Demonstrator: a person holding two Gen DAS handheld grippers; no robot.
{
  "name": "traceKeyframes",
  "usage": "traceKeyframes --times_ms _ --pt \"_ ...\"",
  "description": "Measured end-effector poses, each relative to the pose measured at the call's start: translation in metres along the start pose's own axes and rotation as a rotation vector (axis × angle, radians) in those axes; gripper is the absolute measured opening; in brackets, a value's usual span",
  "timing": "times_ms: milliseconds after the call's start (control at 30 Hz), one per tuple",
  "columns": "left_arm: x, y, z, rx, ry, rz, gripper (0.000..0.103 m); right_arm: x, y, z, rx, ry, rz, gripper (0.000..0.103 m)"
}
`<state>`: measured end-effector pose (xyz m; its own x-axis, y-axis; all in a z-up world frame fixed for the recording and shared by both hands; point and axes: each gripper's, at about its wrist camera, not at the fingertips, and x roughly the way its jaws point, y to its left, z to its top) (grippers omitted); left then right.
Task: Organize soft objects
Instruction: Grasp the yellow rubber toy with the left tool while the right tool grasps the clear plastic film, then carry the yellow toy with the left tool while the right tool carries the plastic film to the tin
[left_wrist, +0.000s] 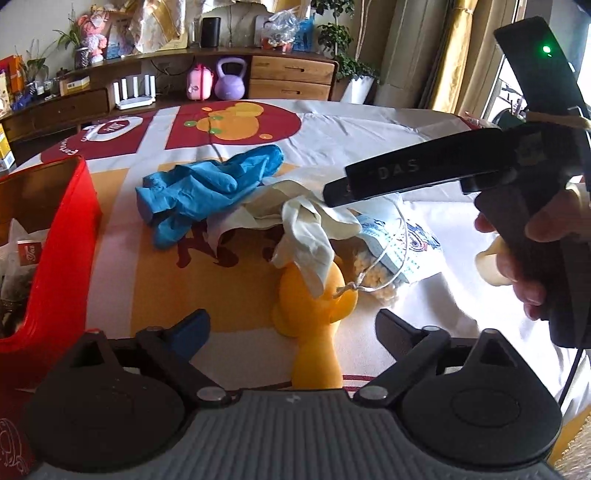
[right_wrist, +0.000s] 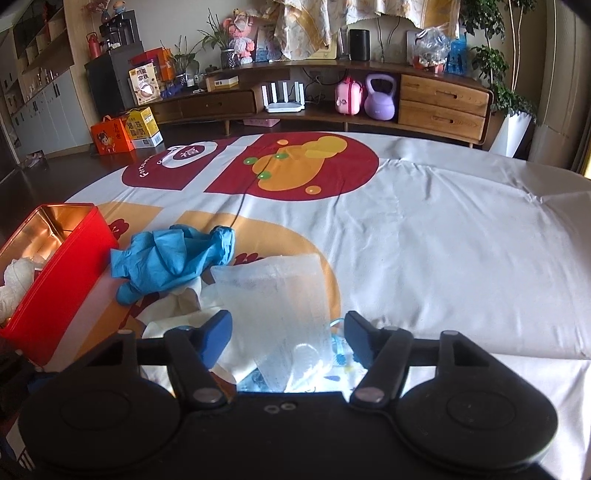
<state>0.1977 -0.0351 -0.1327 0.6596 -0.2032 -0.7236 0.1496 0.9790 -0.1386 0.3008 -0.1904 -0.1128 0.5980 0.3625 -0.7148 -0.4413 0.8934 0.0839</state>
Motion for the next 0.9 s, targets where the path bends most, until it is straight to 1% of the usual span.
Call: traceKeyframes --times_ms 133,167,200,233,333,400,533,567,633,700,833,900 --pt "0.003 -0.001 0.000 0.009 0.006 -0.014 0.080 0.001 -0.001 -0.001 0.013 0.006 0.024 0.054" --pt "0.004 0.000 0.000 0.008 0.008 -0.018 0.075 0.000 -0.001 -0.001 0.016 0.007 0.028 0.051" --pt "0.005 0.000 0.001 0.009 0.011 -0.024 0.070 0.000 -0.001 -0.002 0.019 0.006 0.031 0.051" --pt "0.006 0.000 0.001 0.010 0.014 -0.030 0.068 0.000 -0.001 -0.002 0.020 0.006 0.034 0.051" --pt "0.007 -0.002 0.000 0.020 0.014 -0.045 0.059 -0.001 -0.001 -0.002 0.025 0.005 0.035 0.046" --pt "0.008 -0.004 0.000 0.028 0.014 -0.058 0.047 -0.002 -0.001 -0.003 0.028 0.004 0.037 0.040" --pt "0.008 -0.007 0.001 0.045 0.010 -0.053 0.038 -0.005 -0.002 -0.004 0.036 0.001 0.034 0.036" --pt "0.008 -0.006 0.002 0.042 0.009 -0.052 0.034 -0.005 -0.002 -0.004 0.039 0.000 0.034 0.034" --pt "0.007 -0.005 0.002 0.035 0.010 -0.052 0.032 -0.007 -0.003 -0.005 0.045 -0.003 0.032 0.029" --pt "0.006 -0.004 0.002 0.034 0.010 -0.053 0.030 -0.009 -0.002 -0.006 0.045 -0.004 0.025 0.023" --pt "0.003 -0.007 0.002 0.047 0.009 -0.047 0.028 -0.015 -0.001 -0.007 0.051 -0.014 0.024 0.017" --pt "0.002 -0.007 0.002 0.047 0.007 -0.044 0.025 -0.019 0.001 -0.009 0.050 -0.021 0.023 0.013"
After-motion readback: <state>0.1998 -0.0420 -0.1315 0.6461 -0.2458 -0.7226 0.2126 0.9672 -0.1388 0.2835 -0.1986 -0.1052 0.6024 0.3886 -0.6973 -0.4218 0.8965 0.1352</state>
